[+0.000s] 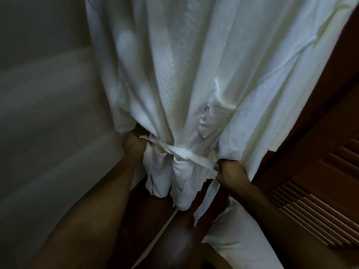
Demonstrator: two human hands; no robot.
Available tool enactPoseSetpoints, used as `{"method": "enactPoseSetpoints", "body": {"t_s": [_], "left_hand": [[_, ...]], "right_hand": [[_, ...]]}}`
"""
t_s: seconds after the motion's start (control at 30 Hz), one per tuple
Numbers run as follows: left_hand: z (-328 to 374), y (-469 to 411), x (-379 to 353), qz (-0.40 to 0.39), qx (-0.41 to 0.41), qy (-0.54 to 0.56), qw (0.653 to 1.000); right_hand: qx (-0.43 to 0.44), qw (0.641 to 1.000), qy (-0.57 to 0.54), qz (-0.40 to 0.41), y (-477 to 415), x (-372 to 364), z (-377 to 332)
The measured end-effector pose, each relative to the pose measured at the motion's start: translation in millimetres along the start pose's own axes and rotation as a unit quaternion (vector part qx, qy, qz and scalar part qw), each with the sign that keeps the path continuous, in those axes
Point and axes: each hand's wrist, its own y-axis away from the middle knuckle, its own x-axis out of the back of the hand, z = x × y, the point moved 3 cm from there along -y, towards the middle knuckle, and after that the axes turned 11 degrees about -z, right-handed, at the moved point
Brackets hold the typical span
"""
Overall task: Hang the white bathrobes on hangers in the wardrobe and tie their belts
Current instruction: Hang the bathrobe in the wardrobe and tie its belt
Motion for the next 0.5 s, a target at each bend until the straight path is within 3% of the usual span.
{"method": "enactPoseSetpoints", "body": {"t_s": [0.07,0.13,0.2,0.3,0.4,0.5], "left_hand": [[2,2,-1,0.012,0.075,0.033,0.997],[2,11,-7,0.004,0.001,0.027,1.000],[-17,17,-20,-0.055,-0.049,-0.065,0.995],[-21,28,-26,-0.131,-0.013,-0.108,0.985],[4,40,-24,-0.141,-0.045,-0.048,0.988],[36,56,-5,-0.068,-0.071,0.139,0.985]], "right_hand": [[-0.042,0.999,-0.007,-0.009,2,1,8],[-0.040,0.999,-0.014,-0.012,8,-1,9],[-0.017,0.999,-0.037,-0.028,15,-12,12],[-0.010,0.985,-0.170,-0.028,25,-15,3],[-0.026,0.952,-0.304,0.023,28,-1,-19],[-0.005,0.900,-0.430,0.068,26,27,-49]]}}
